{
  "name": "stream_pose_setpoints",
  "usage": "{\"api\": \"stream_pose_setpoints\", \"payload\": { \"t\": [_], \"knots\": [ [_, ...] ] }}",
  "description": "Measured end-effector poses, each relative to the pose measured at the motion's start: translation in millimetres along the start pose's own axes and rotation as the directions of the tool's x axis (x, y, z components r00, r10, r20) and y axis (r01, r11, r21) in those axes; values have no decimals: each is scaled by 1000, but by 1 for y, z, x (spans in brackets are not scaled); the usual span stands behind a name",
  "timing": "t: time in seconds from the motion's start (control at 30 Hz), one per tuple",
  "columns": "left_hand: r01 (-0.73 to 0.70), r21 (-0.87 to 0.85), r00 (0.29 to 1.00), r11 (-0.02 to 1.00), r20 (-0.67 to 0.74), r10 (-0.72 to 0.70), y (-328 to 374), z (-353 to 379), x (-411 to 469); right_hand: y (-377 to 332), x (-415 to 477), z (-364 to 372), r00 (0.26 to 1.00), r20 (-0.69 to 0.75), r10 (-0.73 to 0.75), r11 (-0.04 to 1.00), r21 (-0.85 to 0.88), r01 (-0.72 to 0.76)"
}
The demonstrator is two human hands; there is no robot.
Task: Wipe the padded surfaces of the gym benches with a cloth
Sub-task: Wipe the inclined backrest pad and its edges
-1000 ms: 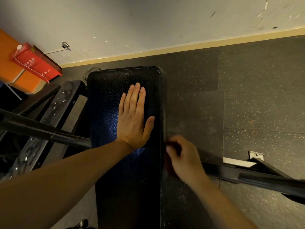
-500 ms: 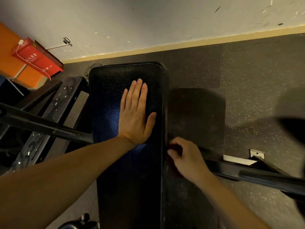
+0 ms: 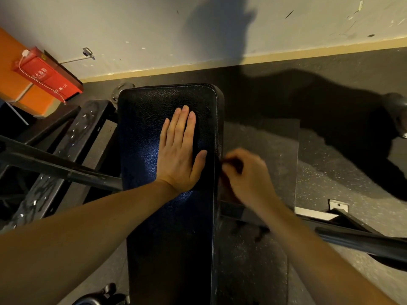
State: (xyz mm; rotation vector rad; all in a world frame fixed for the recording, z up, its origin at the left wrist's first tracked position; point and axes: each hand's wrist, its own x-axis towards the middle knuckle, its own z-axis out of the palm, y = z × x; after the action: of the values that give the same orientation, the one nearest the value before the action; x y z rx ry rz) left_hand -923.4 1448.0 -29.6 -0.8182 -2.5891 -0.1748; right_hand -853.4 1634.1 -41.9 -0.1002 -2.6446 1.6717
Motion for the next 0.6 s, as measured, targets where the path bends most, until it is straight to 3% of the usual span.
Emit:
{"api": "stream_pose_setpoints", "payload": {
  "t": [0.07, 0.13, 0.3, 0.33, 0.4, 0.47, 0.5, 0.6],
  "knots": [
    [3, 9, 1000, 1000, 2, -3, 1, 0, 0, -17, 24, -10, 994, -113, -8, 993, 118, 21],
    [4, 8, 1000, 1000, 5, -4, 0, -1, 0, -16, 21, -5, 992, -128, 5, 986, 166, 17],
    [8, -10, 1000, 1000, -9, -8, 0, 0, 1, 19, -30, 6, 962, 261, 78, 997, -20, -76],
    [8, -13, 1000, 1000, -4, -8, 0, 0, 0, 23, -27, 4, 971, 226, 79, 996, -56, -68],
    [5, -17, 1000, 1000, 2, -5, 0, 0, 0, 19, -12, -3, 997, -41, 71, 996, -52, -73],
    [4, -15, 1000, 1000, 1, -4, -1, 0, 1, 4, 7, -12, 935, -328, 132, 989, 112, -100],
    [3, -12, 1000, 1000, 1, -3, -1, -1, 1, -4, 17, -16, 896, -405, 181, 969, 231, -92],
    [-3, -8, 1000, 1000, -3, 3, -1, -1, 0, -24, 44, -18, 835, -411, 367, 829, 551, -93]
  ]
}}
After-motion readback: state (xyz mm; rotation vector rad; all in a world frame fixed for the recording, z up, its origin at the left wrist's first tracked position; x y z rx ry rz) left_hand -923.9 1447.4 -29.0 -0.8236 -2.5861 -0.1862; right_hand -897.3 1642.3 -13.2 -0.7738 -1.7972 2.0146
